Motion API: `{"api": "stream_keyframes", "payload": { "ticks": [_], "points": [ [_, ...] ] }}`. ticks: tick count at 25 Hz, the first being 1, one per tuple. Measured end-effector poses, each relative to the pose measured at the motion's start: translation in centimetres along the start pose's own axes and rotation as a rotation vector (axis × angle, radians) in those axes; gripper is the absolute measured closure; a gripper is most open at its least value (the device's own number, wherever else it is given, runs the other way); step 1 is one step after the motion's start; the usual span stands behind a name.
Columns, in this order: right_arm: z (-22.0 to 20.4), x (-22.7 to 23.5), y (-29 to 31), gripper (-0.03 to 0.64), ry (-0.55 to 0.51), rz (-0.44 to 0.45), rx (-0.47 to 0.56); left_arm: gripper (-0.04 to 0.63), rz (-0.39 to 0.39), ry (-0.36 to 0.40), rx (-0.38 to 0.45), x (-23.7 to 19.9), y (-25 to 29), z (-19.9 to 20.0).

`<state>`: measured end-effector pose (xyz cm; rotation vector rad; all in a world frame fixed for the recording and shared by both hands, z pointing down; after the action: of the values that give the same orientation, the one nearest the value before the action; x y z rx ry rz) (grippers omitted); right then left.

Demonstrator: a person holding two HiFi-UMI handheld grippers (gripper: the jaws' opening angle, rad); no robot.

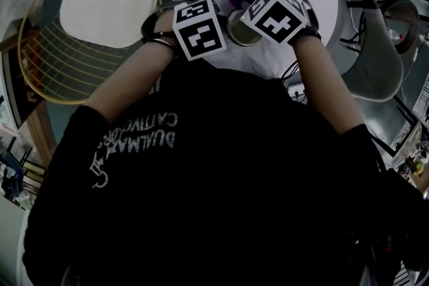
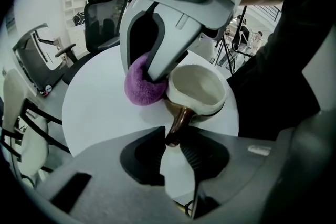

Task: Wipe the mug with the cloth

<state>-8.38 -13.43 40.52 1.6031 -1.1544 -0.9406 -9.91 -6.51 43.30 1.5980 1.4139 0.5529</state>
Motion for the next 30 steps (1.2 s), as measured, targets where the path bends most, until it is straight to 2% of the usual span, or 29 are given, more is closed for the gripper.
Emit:
{"api": "stream_keyframes", "payload": {
  "ticks": [6, 8, 10, 12, 14, 17, 20, 23, 26, 30],
  "points": [
    [2.1, -0.9, 0.0, 0.557, 0.007, 0.021, 0.034, 0.509, -0.007, -0.031, 0.016, -0.5, -0.3, -0.7],
    [2.8, -1.6, -0.2, 0.555, 0.064, 0.061, 0.066, 0.503, 0.001, -0.048, 0.018, -0.5, -0.4, -0.8],
    [3.6, -1.9, -1.1, 0.555, 0.186, 0.12, 0.135, 0.494, 0.018, -0.074, 0.026, -0.5, -0.4, -0.8],
    [4.6, -1.5, -2.6, 0.554, 0.368, 0.189, 0.26, 0.489, 0.022, -0.109, 0.042, -0.4, -0.4, -0.8],
    [5.8, 0.9, -4.7, 0.552, 0.586, 0.254, 0.445, 0.486, 0.022, -0.127, 0.058, -1.3, -0.2, -0.3],
    [5.7, 9.2, -8.4, 0.551, 0.928, 0.375, 0.768, 0.472, 0.017, -0.174, 0.026, -4.2, 0.9, 2.0],
    [2.7, 18.3, -11.6, 0.551, 1.184, 0.484, 0.996, 0.471, 0.018, -0.244, -0.039, -6.8, 2.0, 5.4],
    [0.0, 22.2, -15.4, 0.551, 1.289, 0.48, 1.15, 0.474, 0.02, -0.306, -0.023, -7.2, 1.7, 7.4],
    [-1.6, 22.1, -19.4, 0.548, 1.351, 0.484, 1.323, 0.483, 0.029, -0.379, 0.024, -6.3, 0.9, 7.4],
    [-5.2, 21.2, -24.0, 0.546, 1.43, 0.412, 1.512, 0.499, 0.049, -0.446, 0.096, -5.1, -2.0, 6.6]
  ]
}}
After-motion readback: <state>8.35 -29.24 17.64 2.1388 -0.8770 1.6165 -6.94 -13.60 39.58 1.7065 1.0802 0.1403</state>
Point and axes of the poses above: the fingertips, and each gripper's own axes: y forward along the fingers, x to its right, z out of its top, the point moved 1 cm from there along -y, backward along the fingers, and after that the axes turned 2 degrees about -z, right-handed, at the moved point
